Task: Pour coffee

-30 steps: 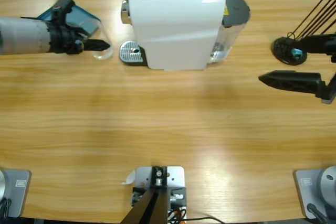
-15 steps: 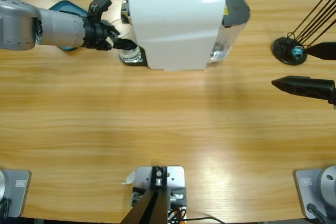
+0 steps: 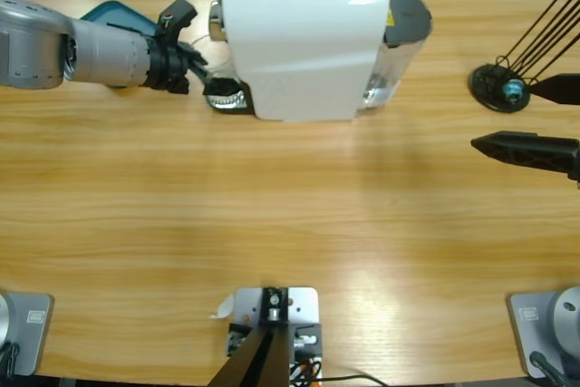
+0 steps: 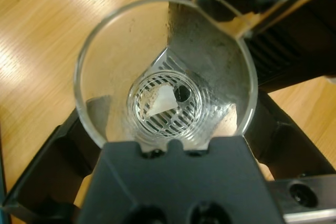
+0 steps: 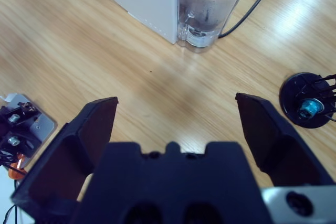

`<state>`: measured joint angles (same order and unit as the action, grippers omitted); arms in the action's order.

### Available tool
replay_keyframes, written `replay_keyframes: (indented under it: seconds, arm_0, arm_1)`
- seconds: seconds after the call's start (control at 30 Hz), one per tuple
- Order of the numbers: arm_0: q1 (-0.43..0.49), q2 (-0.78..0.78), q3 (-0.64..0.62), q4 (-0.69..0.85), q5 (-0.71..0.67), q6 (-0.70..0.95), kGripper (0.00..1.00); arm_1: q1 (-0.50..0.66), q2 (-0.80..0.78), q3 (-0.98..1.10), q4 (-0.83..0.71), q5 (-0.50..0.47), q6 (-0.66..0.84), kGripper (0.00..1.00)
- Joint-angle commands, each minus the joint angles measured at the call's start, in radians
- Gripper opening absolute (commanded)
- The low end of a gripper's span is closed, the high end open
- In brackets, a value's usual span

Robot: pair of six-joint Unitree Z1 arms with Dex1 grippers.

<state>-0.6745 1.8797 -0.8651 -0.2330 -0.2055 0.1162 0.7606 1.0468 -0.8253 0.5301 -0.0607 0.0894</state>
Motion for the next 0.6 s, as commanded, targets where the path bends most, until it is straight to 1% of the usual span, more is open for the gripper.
replay_keyframes:
  seconds: [0.03, 0.27, 0.47, 0.6]
  arm_0:
    - [-0.019, -0.003, 0.001, 0.05, -0.017, 0.008, 1.0]
    - [-0.02, -0.086, 0.02, 0.101, -0.028, 0.008, 1.0]
    - [-0.017, -0.185, 0.059, 0.174, 0.008, 0.008, 1.0]
    - [-0.007, -0.244, 0.108, 0.193, 0.032, 0.008, 1.0]
  arm_1:
    - [-0.011, -0.037, 0.031, 0.011, 0.018, -0.012, 0.996]
    - [-0.011, -0.061, 0.02, 0.024, 0.021, -0.006, 0.996]
    - [-0.011, -0.089, -0.03, 0.089, 0.018, -0.005, 0.996]
    - [-0.011, -0.106, -0.067, 0.139, 0.022, 0.012, 1.0]
